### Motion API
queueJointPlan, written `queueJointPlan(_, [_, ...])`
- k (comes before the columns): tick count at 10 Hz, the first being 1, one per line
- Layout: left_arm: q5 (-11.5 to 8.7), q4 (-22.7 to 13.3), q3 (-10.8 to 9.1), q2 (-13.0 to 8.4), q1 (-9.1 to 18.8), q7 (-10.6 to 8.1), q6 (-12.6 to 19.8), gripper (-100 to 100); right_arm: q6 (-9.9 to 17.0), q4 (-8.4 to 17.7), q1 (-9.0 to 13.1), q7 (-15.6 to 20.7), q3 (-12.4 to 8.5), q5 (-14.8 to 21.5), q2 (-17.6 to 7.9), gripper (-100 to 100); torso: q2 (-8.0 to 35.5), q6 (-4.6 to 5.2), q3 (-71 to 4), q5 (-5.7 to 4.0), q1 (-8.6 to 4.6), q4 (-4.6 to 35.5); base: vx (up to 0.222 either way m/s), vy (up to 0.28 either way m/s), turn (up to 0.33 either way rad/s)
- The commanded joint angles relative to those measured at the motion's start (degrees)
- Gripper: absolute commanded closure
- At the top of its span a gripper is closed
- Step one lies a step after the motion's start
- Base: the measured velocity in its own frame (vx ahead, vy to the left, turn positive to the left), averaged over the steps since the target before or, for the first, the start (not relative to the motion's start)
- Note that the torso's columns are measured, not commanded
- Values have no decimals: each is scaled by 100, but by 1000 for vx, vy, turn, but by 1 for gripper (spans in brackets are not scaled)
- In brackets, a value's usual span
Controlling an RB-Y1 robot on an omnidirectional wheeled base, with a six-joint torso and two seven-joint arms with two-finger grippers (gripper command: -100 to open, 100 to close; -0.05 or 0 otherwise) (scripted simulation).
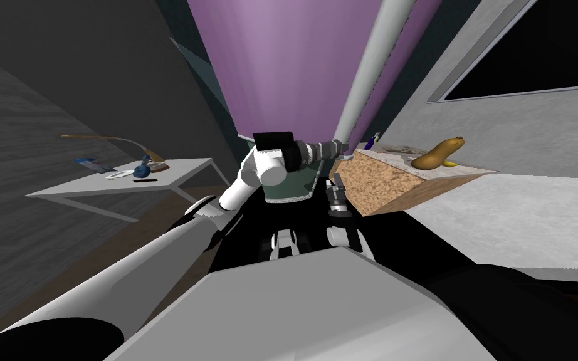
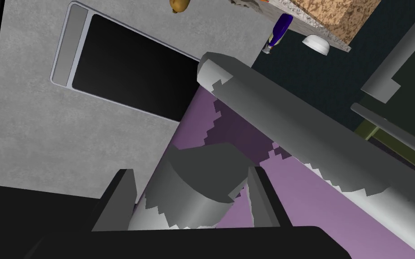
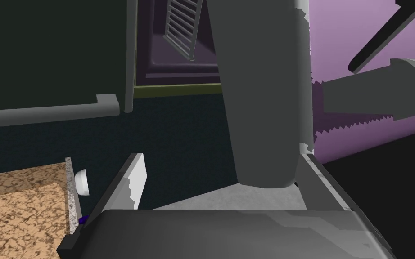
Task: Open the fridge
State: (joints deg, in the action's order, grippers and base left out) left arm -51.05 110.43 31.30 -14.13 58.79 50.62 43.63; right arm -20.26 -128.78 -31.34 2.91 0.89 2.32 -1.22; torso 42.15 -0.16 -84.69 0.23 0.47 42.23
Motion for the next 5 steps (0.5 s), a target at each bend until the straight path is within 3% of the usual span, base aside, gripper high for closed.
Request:
queueJointPlan(1, [-170, 105, 91, 51, 2, 59, 28, 100, 0, 0, 0, 0, 2, 0, 3, 0, -14, -11, -15, -6, -52, 2, -23, 167, -30])
queueJointPlan(2, [-322, 182, 138, 83, 3, 128, 18, 100, 0, 0, -1, 0, 2, 0, 2, 0, -11, 7, -9, -12, -33, 0, 4, 281, -36])
queueJointPlan(3, [-322, 182, 138, 83, 3, 128, 18, 100, 0, 0, -1, 0, 1, 0, 1, 0, -7, 11, 0, -8, -2, -7, -1, 249, -50])
queueJointPlan(5, [-625, 337, 232, 145, 3, 265, -2, 100, 0, 0, 0, 0, 1, 0, 1, 0, -17, -4, -8, -5, -4, -11, 0, 255, -24])
